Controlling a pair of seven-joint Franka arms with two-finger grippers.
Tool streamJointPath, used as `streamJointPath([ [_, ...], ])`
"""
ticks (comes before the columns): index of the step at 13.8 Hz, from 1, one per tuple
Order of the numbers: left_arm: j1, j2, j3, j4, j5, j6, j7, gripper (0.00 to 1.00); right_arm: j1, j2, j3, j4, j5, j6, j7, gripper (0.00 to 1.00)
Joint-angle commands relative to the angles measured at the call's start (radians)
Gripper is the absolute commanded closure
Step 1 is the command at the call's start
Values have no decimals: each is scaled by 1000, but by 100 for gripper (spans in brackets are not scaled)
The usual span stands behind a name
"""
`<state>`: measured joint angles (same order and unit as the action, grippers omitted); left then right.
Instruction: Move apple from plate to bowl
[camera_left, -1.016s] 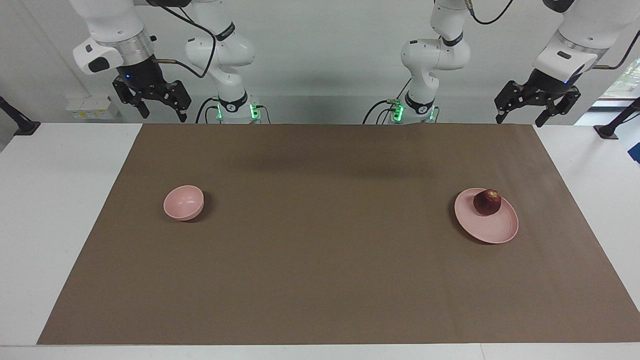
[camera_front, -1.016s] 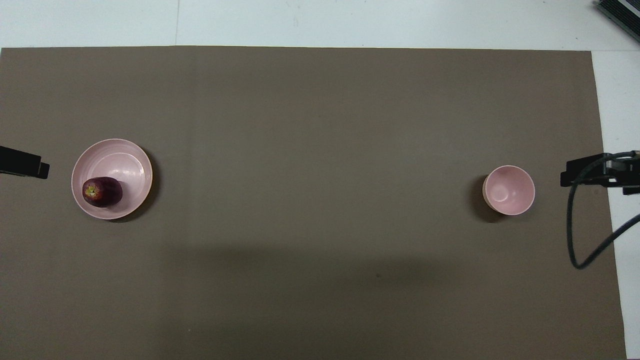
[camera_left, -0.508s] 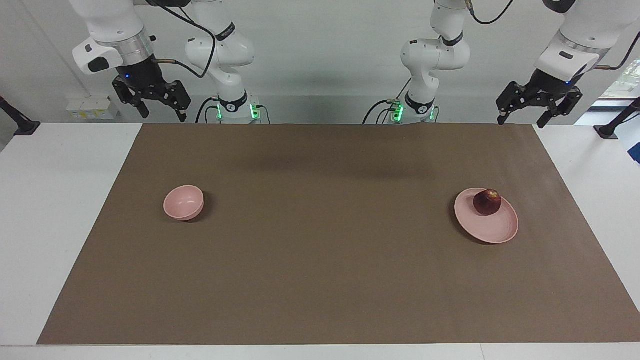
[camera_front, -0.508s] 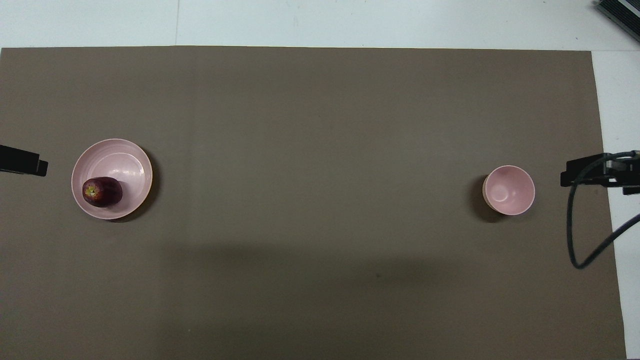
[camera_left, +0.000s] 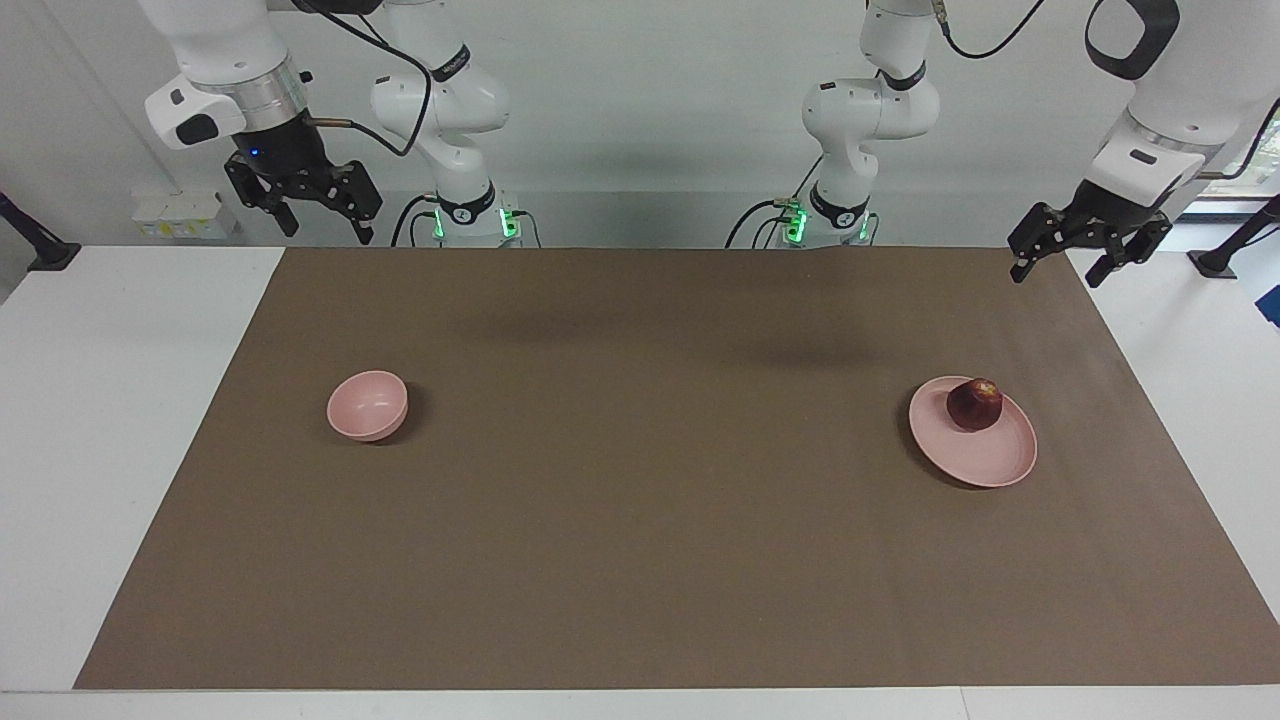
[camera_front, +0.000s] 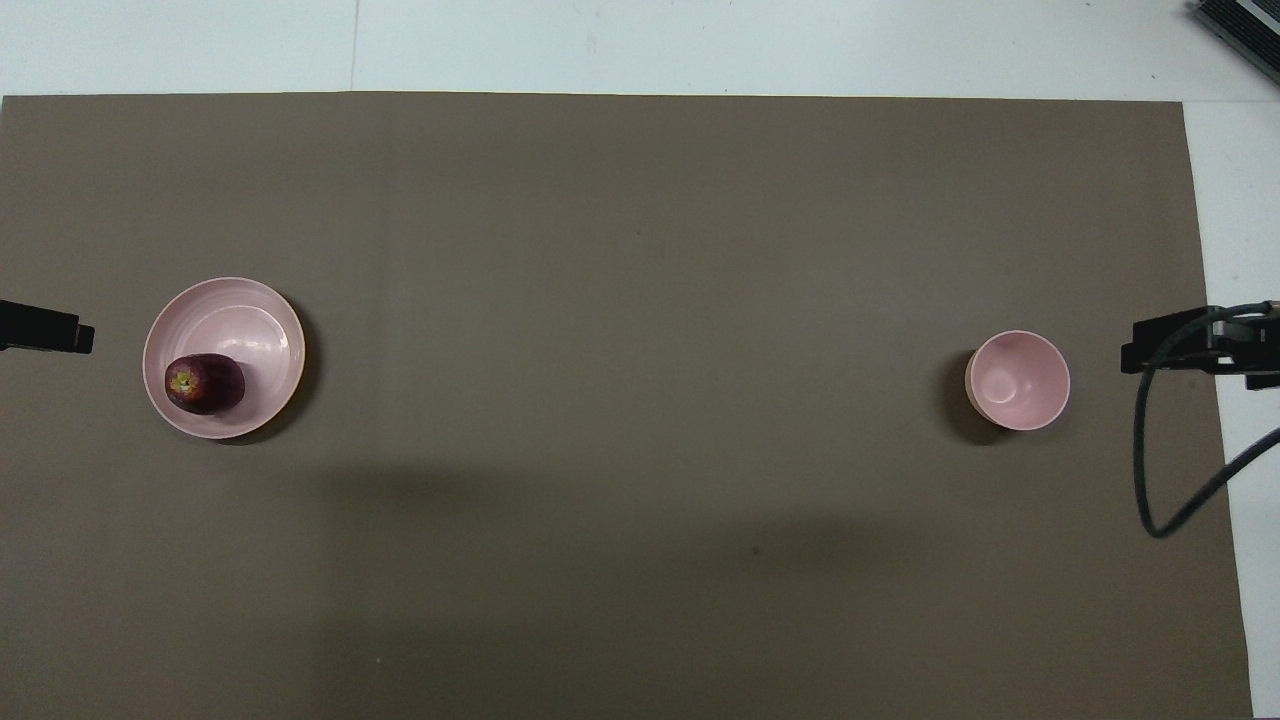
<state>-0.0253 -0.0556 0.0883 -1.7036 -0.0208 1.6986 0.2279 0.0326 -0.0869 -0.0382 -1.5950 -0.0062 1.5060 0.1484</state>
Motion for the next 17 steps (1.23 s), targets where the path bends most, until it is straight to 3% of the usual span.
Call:
streamJointPath([
  [1,47,-36,-9,-128,-11,110,77,0,-14,-16,4,-17,6,13,-24,0],
  [9,137,-21,-9,-313,-13,361,238,0,-14,-16,4,-17,6,13,-24,0],
  [12,174,6,-10,-334,-16,388,300,0,-14,-16,4,-17,6,13,-24,0],
  [15,163,37,-10,-347,-50,417,292,0,-14,-16,4,-17,6,13,-24,0],
  [17,145,36,-10,-410,-62,485,286,0,-14,-16,4,-17,6,13,-24,0],
])
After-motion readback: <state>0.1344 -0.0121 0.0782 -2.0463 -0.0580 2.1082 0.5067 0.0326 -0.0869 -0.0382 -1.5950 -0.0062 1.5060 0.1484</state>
